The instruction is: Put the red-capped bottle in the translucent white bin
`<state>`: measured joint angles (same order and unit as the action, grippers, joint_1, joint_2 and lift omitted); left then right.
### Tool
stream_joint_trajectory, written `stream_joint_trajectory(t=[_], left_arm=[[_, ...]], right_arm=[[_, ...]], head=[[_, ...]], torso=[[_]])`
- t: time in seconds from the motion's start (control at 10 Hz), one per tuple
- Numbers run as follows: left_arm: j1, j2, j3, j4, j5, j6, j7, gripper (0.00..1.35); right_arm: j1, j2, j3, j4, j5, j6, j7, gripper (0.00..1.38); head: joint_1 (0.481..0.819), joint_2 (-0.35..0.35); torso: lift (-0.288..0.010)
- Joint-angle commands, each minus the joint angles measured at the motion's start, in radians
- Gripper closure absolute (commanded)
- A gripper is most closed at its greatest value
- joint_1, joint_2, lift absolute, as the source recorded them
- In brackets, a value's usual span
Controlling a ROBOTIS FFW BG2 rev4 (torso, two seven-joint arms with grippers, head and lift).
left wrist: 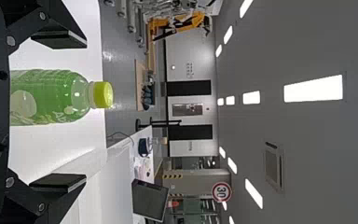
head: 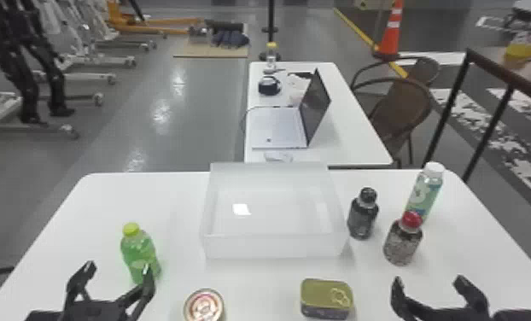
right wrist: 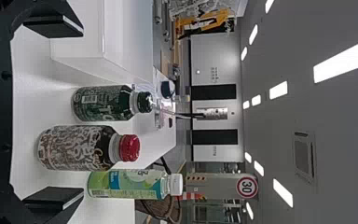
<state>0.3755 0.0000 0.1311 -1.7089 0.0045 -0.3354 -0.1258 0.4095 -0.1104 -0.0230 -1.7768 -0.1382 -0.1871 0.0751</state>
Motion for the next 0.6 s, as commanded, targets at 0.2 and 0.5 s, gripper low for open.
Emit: stream_joint_trajectory(t=[0.2, 0.5], left_arm=[[-0.004, -0.003, -0.002, 0.006, 0.003, -0.005, 0.0, 0.27], [-0.007, -0.003, -0.005, 0.008, 0.006, -0.005, 0.0, 0.27]], right_arm=[[0.0, -0.002, 0.0, 0.005, -0.003, -0.005, 0.002, 0.1], [0.0, -0.002, 0.0, 0.004, -0.004, -0.005, 0.0, 0.1]], head=[[0.549, 0.0], [0.549, 0.0]], torso=[[-0.1], [-0.1]])
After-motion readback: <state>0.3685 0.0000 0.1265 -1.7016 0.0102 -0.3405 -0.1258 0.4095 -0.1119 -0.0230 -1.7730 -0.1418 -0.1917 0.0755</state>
